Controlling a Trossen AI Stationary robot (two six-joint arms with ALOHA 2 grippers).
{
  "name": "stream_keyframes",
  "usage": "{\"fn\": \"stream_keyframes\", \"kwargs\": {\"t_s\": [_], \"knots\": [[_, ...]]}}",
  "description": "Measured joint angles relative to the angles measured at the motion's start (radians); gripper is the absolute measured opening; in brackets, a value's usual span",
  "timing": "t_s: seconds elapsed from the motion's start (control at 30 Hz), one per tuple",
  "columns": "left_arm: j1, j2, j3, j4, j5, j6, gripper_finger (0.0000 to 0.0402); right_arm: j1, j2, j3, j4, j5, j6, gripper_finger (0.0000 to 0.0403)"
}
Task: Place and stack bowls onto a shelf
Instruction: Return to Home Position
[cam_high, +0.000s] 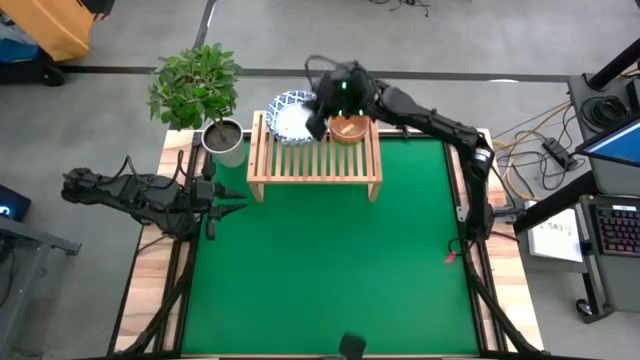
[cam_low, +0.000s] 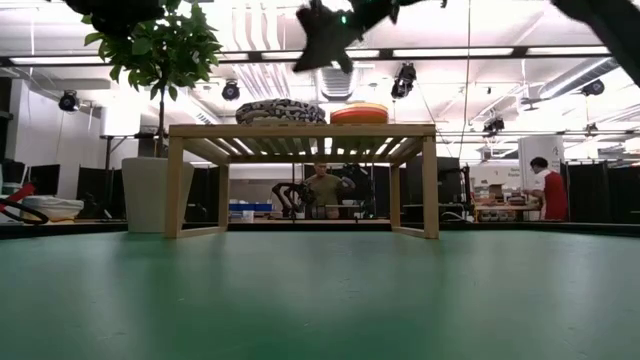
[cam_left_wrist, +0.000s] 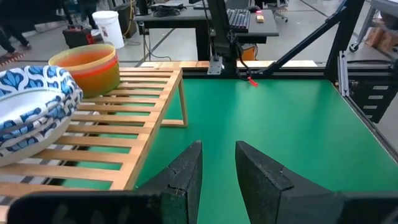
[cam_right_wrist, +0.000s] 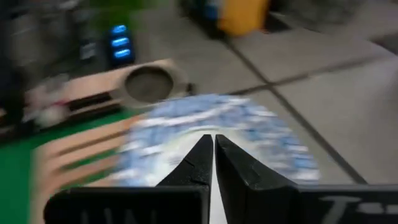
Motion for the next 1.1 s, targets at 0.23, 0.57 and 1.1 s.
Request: {"fn": "stream_keyframes", "kwargs": {"t_s": [0.23,0.57,1.1], "knots": [[0.000,-0.042,-0.052,0.027,0.001,-0.003,0.0079,0.164,-0.155,-0.228,0.011,-0.090,-0.111,0.0009],[0.000,-0.229,-0.261,0.122,0.008,-0.073,0.0079,0.362,-0.514,-0.872,0.351,-0.092,-0.096,0.0009],[0.001,-0.501,-0.332,0.166,-0.068,-0.052,0.0062,0.423,-1.120,-1.640,0.781,-0.090,-0.003,0.0009]]}}
